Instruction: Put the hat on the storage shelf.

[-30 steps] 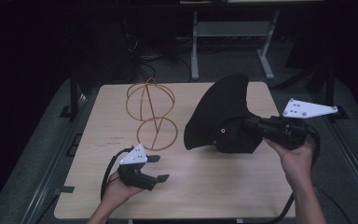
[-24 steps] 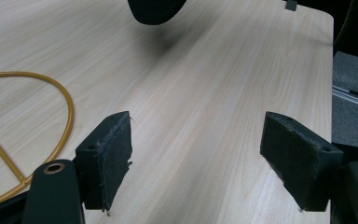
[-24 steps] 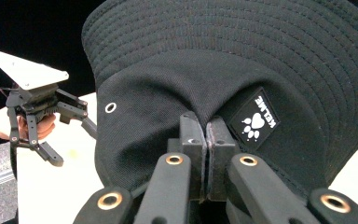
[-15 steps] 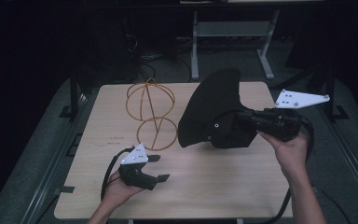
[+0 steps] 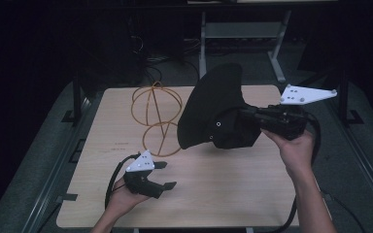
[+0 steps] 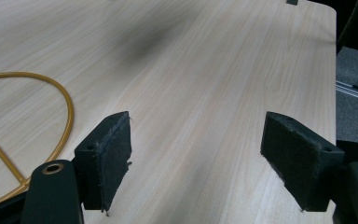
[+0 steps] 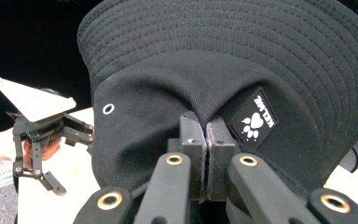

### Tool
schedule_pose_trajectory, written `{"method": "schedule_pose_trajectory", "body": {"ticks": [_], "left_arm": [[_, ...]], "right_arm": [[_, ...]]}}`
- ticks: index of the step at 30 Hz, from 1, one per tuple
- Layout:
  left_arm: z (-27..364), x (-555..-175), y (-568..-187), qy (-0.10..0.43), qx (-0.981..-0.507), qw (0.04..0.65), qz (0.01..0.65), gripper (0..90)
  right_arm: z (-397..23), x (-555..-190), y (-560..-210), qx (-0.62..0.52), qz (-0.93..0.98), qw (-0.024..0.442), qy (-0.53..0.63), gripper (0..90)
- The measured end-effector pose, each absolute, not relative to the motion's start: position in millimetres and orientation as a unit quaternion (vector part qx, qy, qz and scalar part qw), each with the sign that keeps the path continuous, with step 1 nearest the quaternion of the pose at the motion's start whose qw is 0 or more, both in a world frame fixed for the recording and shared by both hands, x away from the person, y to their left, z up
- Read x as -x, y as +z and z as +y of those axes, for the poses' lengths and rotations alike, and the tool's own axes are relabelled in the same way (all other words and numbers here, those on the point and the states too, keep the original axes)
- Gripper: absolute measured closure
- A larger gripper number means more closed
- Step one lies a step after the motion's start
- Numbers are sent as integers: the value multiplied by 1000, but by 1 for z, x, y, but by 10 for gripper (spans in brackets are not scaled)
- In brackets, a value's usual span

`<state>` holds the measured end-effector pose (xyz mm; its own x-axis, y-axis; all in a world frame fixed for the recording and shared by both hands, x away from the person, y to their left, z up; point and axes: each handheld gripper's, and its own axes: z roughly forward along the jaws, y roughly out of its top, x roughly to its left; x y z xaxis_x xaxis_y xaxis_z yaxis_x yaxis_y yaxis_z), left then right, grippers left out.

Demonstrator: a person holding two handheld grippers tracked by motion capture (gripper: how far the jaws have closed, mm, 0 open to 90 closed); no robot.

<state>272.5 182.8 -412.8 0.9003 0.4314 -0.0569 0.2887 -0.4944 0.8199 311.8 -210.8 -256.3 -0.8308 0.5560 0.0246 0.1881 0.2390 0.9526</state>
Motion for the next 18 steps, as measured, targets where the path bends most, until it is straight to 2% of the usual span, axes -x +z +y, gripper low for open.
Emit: {"method": "schedule_pose_trajectory", "body": {"ticks": [18], "left_arm": [[187,-274,-413,77,-856,463,215,237]], "right_arm": [[-190,-327,-241,-226,774,157,570,882]]}}
